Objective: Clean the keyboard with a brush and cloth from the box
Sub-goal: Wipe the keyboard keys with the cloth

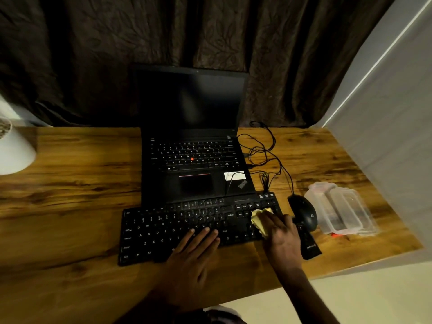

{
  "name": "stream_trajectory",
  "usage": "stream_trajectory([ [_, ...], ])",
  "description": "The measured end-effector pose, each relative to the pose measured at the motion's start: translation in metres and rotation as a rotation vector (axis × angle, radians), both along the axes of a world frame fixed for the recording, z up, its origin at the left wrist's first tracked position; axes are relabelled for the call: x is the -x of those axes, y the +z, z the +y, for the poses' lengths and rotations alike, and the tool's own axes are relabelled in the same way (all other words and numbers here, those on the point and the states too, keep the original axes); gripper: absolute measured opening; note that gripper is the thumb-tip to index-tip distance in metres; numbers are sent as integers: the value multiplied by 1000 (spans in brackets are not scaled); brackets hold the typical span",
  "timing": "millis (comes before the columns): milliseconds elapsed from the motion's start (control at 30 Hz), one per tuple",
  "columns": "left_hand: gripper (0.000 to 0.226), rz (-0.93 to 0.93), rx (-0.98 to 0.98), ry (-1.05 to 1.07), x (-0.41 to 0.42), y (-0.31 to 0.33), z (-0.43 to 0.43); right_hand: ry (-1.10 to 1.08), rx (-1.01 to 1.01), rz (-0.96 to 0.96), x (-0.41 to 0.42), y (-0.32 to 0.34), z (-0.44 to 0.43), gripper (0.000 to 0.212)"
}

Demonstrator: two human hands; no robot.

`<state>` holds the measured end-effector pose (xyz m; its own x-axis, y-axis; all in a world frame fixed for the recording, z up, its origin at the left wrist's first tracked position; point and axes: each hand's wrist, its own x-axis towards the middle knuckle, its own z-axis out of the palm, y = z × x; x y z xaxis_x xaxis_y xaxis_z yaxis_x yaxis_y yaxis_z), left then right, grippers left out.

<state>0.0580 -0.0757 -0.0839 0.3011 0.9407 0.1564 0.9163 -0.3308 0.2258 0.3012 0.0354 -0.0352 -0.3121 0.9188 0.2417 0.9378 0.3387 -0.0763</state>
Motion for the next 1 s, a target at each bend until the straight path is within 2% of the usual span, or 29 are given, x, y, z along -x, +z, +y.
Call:
stream_trajectory([
  [233, 69, -2, -7, 3, 0, 0, 0, -135, 18, 21, -7, 9, 12, 62],
  [433, 64, -24, -23, 16, -1, 2, -1, -18, 22, 10, 14, 6, 3, 68],
  [600, 65, -30, -43, 9, -1, 3, -1, -189, 45, -9, -13, 4, 20, 47],
  [700, 64, -38, -56, 13, -1, 5, -1, -217, 40, 28, -8, 2, 19, 50],
  [867, 66, -35, -54, 1, -1, 4, -1, -28, -14, 18, 15, 5, 2, 60],
  [1000, 69, -23, -34, 2, -1, 3, 0, -103, -15, 40, -5, 4, 11, 62],
])
